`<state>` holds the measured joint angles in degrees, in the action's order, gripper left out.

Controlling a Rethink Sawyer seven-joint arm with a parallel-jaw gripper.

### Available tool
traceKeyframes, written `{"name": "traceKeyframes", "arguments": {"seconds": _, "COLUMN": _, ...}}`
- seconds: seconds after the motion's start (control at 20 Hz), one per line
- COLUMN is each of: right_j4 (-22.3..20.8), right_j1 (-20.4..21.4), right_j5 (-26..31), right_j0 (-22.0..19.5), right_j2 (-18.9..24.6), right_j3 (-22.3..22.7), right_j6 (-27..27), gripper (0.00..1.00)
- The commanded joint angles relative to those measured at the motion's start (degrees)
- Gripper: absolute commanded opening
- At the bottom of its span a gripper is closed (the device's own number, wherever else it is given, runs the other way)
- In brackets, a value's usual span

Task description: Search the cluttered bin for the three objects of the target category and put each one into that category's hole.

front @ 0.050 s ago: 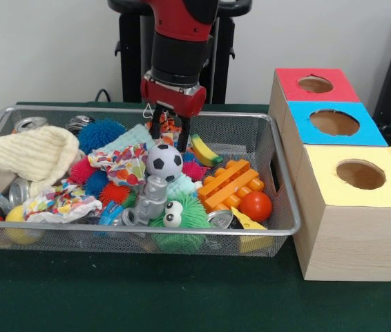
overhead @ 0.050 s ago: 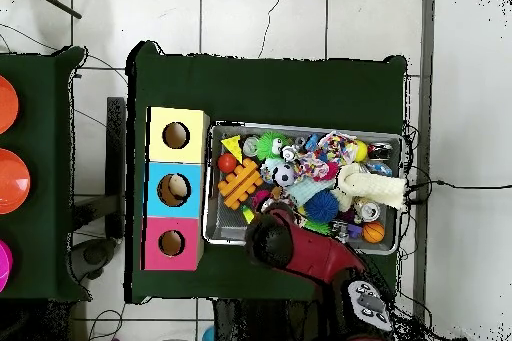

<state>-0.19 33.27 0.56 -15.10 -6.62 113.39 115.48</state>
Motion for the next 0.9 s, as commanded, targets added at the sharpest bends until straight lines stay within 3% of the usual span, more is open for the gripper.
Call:
{"name": "traceKeyframes", "arguments": {"seconds": 0.05, "right_j4": 0.48, "right_j1": 2.92, "right_j5": -0.44, "right_j0": 0.86, "right_j2": 1.85, "right_j3": 4.51, "right_j6": 9.98, "gripper": 1.00}}
{"name": "traceKeyframes", "arguments": {"seconds": 0.3, "right_j4": 1.37, "right_j1": 5.34, "right_j5": 2.38, "right_j0": 1.99, "right_j2": 0.84, "right_j3": 5.19, "right_j6": 9.29, "gripper": 1.00}}
{"name": "traceKeyframes", "arguments": {"seconds": 0.45, "right_j4": 0.87, "right_j1": 7.41, "right_j5": 6.87, "right_j0": 2.58, "right_j2": 0.36, "right_j3": 3.92, "right_j6": 6.66, "gripper": 1.00}}
{"name": "traceKeyframes", "arguments": {"seconds": 0.9, "right_j4": -1.80, "right_j1": 10.10, "right_j5": 11.27, "right_j0": -0.17, "right_j2": 3.05, "right_j3": 3.01, "right_j6": 2.23, "gripper": 1.00}}
